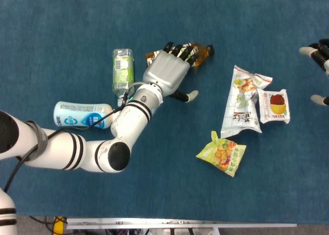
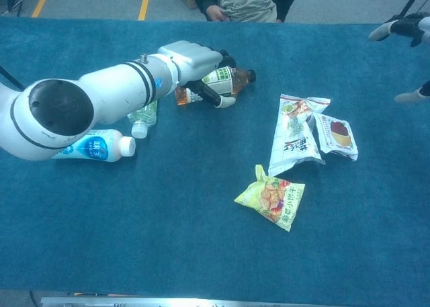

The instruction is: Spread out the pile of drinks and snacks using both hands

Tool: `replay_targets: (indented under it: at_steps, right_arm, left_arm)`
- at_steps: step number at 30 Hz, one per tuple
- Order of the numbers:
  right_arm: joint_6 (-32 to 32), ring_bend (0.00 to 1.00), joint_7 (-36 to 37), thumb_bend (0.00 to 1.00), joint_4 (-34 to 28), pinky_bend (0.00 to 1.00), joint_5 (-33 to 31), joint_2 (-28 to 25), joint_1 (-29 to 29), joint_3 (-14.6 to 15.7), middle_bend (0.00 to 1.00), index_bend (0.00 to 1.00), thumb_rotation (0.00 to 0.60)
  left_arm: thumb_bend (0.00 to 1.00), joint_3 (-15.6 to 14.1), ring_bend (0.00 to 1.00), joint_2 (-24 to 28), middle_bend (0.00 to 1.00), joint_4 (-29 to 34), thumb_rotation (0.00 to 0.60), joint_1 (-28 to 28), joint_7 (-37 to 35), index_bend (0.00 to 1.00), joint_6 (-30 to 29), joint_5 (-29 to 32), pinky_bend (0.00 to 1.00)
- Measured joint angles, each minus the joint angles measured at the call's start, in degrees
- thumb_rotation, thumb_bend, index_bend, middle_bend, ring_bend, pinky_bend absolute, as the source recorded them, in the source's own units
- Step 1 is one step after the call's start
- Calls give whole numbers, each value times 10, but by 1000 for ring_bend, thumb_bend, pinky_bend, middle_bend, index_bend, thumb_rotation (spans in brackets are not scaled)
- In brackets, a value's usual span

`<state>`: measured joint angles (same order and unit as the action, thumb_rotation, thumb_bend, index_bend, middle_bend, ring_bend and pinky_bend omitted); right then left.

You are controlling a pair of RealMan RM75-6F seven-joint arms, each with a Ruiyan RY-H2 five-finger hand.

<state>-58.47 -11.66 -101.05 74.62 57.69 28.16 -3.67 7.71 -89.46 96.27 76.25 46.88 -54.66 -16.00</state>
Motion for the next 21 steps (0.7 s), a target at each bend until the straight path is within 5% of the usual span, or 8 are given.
replay_targets:
  at_steps: [8, 13, 21]
  right_arm:
    - [28, 122, -39, 0, 11, 287, -14, 25, 31, -12, 209, 191, 600]
    - [52, 122, -70, 0, 17, 287, -18, 50, 60, -20, 209, 167, 600]
    - [102, 122, -118, 0, 40, 285, -41, 103, 116, -32, 209, 124, 600]
  left_arm:
    - [278, -13, 0, 35, 0, 46, 261, -18, -7, 47, -29, -22, 0]
    - [278, -27, 0, 81, 0, 103, 333, -55, -27, 47, -75, -73, 0]
    - [278, -59, 0, 135, 0, 151, 362, -134, -82, 47, -135, -174, 0]
